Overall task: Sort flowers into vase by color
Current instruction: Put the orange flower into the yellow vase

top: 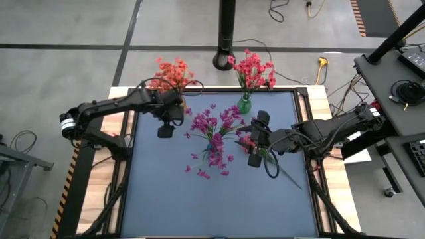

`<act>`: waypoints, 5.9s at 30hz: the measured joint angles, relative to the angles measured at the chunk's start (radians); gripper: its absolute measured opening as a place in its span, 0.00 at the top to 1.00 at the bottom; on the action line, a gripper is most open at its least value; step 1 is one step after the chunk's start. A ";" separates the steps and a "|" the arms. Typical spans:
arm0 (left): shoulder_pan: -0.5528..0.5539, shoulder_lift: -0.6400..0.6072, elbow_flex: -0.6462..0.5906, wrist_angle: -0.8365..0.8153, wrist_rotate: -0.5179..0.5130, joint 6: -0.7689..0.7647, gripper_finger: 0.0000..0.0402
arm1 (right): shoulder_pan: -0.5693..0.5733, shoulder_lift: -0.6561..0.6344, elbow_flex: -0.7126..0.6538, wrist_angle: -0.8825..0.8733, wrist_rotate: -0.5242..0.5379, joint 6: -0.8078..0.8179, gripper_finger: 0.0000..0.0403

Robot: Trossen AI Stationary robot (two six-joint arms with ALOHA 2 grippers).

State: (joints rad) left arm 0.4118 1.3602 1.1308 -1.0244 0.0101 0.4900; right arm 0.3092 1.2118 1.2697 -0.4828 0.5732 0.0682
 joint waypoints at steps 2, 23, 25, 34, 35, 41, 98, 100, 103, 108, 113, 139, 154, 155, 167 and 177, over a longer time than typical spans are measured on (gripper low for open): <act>-0.002 -0.001 0.020 -0.027 0.001 -0.001 0.29 | 0.000 0.000 0.000 -0.001 0.000 0.002 0.50; -0.005 -0.125 0.183 -0.093 0.296 0.053 0.29 | 0.000 0.000 0.000 -0.013 0.000 0.000 0.50; -0.005 -0.144 0.183 -0.066 0.296 0.066 0.29 | 0.000 0.000 0.000 -0.014 0.000 0.000 0.50; -0.004 -0.175 0.184 -0.012 0.333 0.085 0.29 | 0.000 0.000 0.000 -0.014 0.000 0.001 0.50; -0.004 -0.176 0.184 -0.005 0.333 0.085 0.29 | 0.000 0.000 0.000 -0.014 0.000 0.001 0.50; 0.001 -0.174 0.177 0.061 0.294 0.094 0.29 | 0.000 0.000 0.000 -0.014 0.000 0.002 0.50; 0.238 -0.152 0.030 0.955 0.515 -0.866 0.29 | 0.000 0.002 -0.017 -0.037 -0.005 0.029 0.50; 0.238 -0.151 0.030 0.957 0.523 -0.837 0.29 | -0.001 0.002 -0.017 -0.029 -0.005 0.023 0.50; 0.238 -0.151 0.030 0.981 0.572 -0.767 0.29 | -0.019 0.002 -0.018 0.024 -0.005 -0.015 0.50; 0.243 -0.152 0.032 0.968 0.872 -0.450 0.29 | -0.083 0.004 -0.023 0.146 -0.005 -0.148 0.50; 0.246 -0.149 0.032 0.894 1.157 -0.151 0.29 | -0.180 0.004 -0.024 0.306 -0.098 -0.288 0.50; 0.279 -0.143 0.096 0.938 1.100 -0.158 0.29 | -0.618 0.254 0.280 0.445 -0.657 -0.384 0.50; 0.229 -0.132 0.114 1.128 1.158 -0.312 0.29 | -0.631 0.482 0.514 0.357 -0.705 -0.366 0.50; 0.225 -0.132 0.114 1.151 1.158 -0.323 0.29 | -0.631 0.492 0.524 0.354 -0.706 -0.368 0.50; 0.223 -0.135 0.151 1.171 1.154 -0.397 0.29 | -0.636 0.525 0.793 -0.177 -0.703 -0.541 0.48; 0.222 -0.135 0.152 1.224 1.146 -0.425 0.29 | -0.634 0.526 0.777 -0.217 -0.552 -0.613 0.29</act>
State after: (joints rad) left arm 0.6334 1.2255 1.2823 0.2000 1.1562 0.0652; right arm -0.3252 1.7382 2.0464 -0.7000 0.0207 -0.5446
